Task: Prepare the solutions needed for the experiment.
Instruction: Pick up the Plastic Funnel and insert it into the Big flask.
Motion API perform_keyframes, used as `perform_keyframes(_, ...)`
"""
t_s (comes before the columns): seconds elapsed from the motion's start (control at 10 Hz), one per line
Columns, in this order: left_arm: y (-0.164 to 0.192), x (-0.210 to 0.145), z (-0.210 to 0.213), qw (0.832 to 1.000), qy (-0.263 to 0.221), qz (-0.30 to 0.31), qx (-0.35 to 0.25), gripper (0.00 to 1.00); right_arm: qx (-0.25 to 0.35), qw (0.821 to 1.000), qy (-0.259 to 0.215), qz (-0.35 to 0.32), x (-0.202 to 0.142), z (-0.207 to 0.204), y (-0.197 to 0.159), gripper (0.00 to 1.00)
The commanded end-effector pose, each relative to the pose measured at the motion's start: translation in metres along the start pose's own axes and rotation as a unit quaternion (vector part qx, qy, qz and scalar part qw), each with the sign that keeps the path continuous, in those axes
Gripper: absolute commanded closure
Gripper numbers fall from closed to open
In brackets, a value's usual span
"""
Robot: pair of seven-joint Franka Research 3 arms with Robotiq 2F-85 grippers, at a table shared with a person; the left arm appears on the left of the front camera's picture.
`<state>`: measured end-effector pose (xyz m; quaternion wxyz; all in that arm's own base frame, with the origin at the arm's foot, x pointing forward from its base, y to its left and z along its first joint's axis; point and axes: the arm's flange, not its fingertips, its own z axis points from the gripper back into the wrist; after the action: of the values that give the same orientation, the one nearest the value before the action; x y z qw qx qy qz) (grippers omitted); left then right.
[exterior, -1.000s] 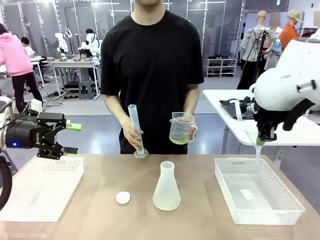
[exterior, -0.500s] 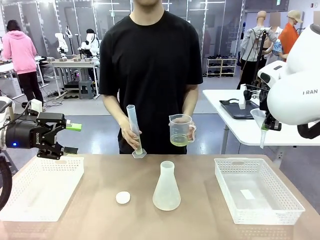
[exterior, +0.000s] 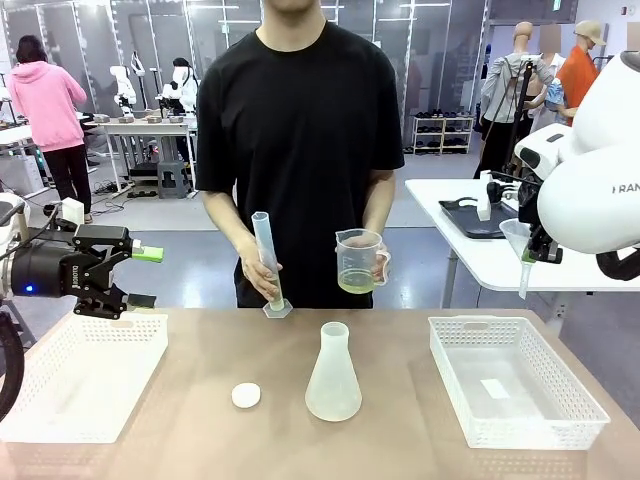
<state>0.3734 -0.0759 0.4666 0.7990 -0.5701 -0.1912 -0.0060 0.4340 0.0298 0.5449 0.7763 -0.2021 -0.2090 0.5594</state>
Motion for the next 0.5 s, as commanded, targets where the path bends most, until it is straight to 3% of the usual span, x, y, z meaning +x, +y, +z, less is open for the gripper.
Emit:
perform_keyframes(0.0, -0.003, 0.000, -0.002, 1.000, -0.004, 0.007, -0.013, 0.00, -0.001, 1.000, 0.000, -0.001, 0.000, 0.000, 0.000, 0.93)
perform_keyframes(0.4, -0.003, 0.000, -0.002, 1.000, -0.004, 0.007, -0.013, 0.00, -0.033, 0.983, -0.122, 0.130, 0.079, 0.041, 0.017, 0.93)
